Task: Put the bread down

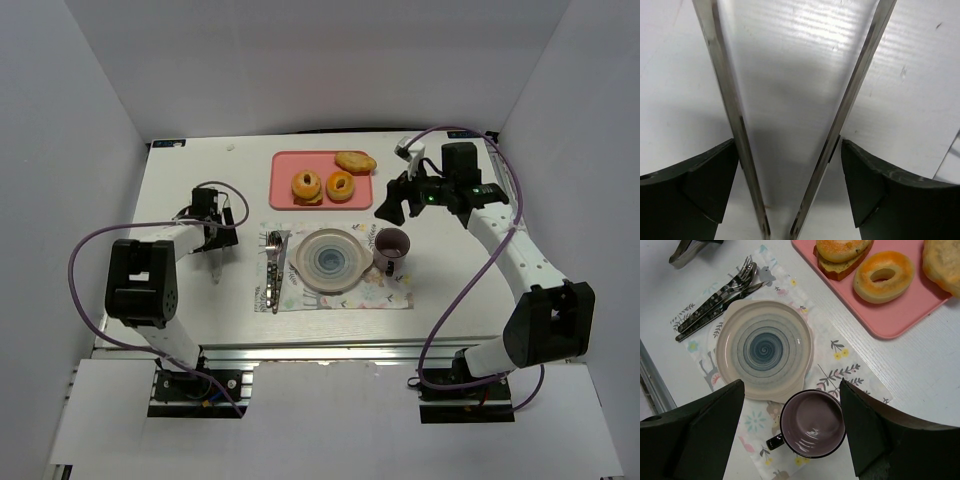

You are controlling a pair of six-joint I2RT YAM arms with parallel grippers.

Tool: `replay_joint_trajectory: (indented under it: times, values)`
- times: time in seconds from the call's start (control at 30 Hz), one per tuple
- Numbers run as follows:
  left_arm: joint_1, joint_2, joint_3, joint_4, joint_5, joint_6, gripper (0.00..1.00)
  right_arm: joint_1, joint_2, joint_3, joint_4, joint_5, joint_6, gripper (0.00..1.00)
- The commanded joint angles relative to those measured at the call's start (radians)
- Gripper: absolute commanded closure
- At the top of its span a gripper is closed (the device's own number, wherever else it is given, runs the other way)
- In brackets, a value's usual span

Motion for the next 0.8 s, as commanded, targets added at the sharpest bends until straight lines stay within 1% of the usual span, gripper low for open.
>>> replay_joint_trajectory:
  times: [0.0,0.13,0.2,0.3,0.33,0.4,0.47,0.5,0.53,0.6,0.67,0.73,0.77]
  values:
    - [0.012,0.005,-0.012,0.097,0.022,-0.014,0.1,-0.017,-0.008,-0.004,0.023,-0.019,0.009,0.19]
    - [0.017,0.0,-0.071,0.154,0.037,-0.04,0.13,-0.031,-0.009,-0.004,0.023,-0.022,0.012,0.18]
    - [0.017,-0.001,-0.091,0.16,0.037,-0.048,0.14,-0.037,-0.008,-0.006,0.024,-0.029,0.017,0.19]
    - [0.022,-0.007,-0.105,0.167,0.033,-0.066,0.19,-0.043,-0.006,-0.007,0.026,-0.033,0.021,0.18]
    - [0.023,-0.007,-0.107,0.167,0.036,-0.072,0.24,-0.045,-0.006,-0.007,0.028,-0.035,0.023,0.18]
    - [0.026,-0.013,-0.111,0.171,0.047,-0.078,0.3,-0.046,-0.005,-0.006,0.028,-0.036,0.026,0.19]
    - [0.026,-0.029,-0.121,0.182,0.053,-0.091,0.38,-0.051,-0.008,-0.006,0.029,-0.038,0.026,0.18]
    - [0.026,-0.036,-0.122,0.185,0.062,-0.094,0.4,-0.051,-0.008,-0.006,0.029,-0.039,0.026,0.19]
    - [0.026,-0.076,-0.116,0.187,0.077,-0.109,0.51,-0.057,-0.012,-0.007,0.029,-0.041,0.026,0.19]
    - [0.026,-0.088,-0.11,0.177,0.102,-0.117,0.65,-0.059,-0.015,-0.012,0.028,-0.041,0.026,0.18]
    - [0.028,-0.133,-0.075,0.165,0.123,-0.131,0.83,-0.063,-0.017,-0.017,0.031,-0.045,0.027,0.18]
    - [0.026,-0.167,-0.032,0.148,0.183,-0.16,0.84,-0.066,-0.021,-0.023,0.035,-0.047,0.029,0.18]
    - [0.028,-0.2,-0.019,0.145,0.207,-0.175,0.82,-0.069,-0.02,-0.024,0.038,-0.049,0.03,0.18]
